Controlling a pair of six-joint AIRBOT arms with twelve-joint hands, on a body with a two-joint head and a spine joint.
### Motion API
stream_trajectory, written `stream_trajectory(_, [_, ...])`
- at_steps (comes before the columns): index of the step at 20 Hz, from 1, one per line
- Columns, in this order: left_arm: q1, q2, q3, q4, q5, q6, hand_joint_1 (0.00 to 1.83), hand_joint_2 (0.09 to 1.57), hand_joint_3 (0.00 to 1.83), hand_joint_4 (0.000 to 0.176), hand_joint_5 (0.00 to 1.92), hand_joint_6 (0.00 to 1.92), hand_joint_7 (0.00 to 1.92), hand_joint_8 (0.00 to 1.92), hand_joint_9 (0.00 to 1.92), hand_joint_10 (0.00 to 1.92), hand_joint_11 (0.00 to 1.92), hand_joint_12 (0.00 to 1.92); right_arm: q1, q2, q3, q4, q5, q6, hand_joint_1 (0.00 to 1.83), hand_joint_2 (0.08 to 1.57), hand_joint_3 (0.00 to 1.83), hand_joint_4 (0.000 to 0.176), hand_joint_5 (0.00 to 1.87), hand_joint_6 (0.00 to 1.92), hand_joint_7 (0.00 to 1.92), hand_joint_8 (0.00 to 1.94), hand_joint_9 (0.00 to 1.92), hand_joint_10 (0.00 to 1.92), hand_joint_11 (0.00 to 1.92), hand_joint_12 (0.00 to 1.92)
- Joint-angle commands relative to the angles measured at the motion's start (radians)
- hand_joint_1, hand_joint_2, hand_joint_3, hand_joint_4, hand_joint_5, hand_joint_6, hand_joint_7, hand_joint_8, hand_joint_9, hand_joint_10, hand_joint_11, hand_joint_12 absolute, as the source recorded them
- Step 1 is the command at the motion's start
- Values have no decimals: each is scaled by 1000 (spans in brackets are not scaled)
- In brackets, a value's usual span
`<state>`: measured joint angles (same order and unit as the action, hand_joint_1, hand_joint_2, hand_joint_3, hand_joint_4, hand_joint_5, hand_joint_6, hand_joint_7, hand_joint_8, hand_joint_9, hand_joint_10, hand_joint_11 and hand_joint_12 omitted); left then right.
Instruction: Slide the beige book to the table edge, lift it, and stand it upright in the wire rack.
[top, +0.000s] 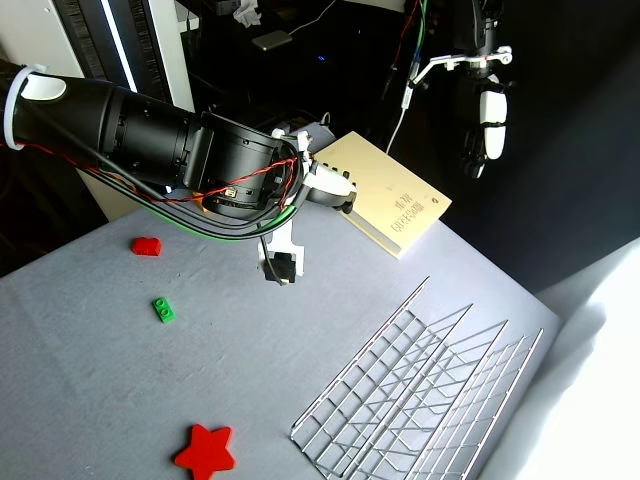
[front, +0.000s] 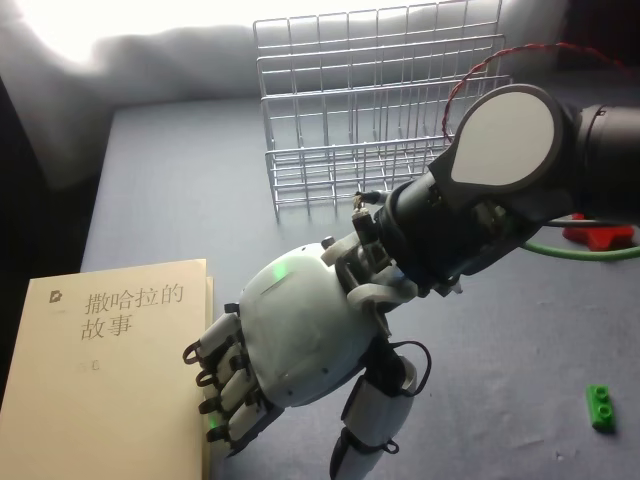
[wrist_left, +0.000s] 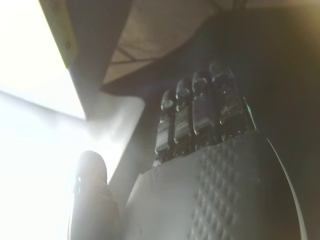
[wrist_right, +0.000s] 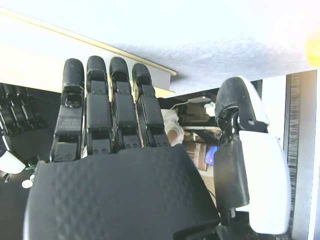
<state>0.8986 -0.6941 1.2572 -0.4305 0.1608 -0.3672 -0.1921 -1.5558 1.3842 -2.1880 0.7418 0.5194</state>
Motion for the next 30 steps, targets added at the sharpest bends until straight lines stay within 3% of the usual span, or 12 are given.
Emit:
stream_trajectory(1, [-1,5,10,-2,-55,-7,59,1145,0,0,178,0,178,1,160,3,0,414,11,-1,-4,62,-15,-3,187,1156,0,0,290,2,309,1,300,2,0,791])
stream_trajectory(5, [5,8,12,-2,-55,-10,32,1148,1,0,190,1,185,1,165,0,0,436,12,-11,-4,62,-19,-2,172,1157,0,0,292,1,316,1,313,1,0,789])
stream_trajectory(9, [13,4,27,-2,-53,-9,336,1058,0,0,182,1,190,0,160,1,0,440,17,-19,-4,62,-24,-3,165,1161,2,0,291,0,311,0,305,0,0,799])
stream_trajectory(14, [13,5,21,-8,-46,-9,462,1002,0,0,114,0,114,0,106,0,0,392,21,-28,-4,62,-34,-5,210,1155,0,0,297,4,316,6,302,6,0,769])
stream_trajectory(18, [18,3,24,-8,-46,-9,484,984,0,0,58,0,55,0,51,0,0,268,21,-33,-4,62,-39,-6,204,1151,0,0,320,6,348,9,337,11,0,841])
stream_trajectory(20, [21,3,25,-8,-46,-9,481,991,0,0,31,0,27,1,25,0,0,215,22,-35,-4,62,-40,-7,184,1157,1,0,303,0,321,4,310,2,0,767])
stream_trajectory(22, [22,3,27,-8,-46,-9,544,991,0,0,59,6,54,7,52,7,0,234,23,-37,-4,62,-48,-9,207,1154,0,0,300,0,328,2,310,1,0,786])
stream_trajectory(30, [24,2,36,-8,-46,-9,507,1001,1,0,98,5,89,5,79,3,0,328,24,-43,-4,62,-55,-13,202,1155,0,0,331,5,334,1,324,2,0,834])
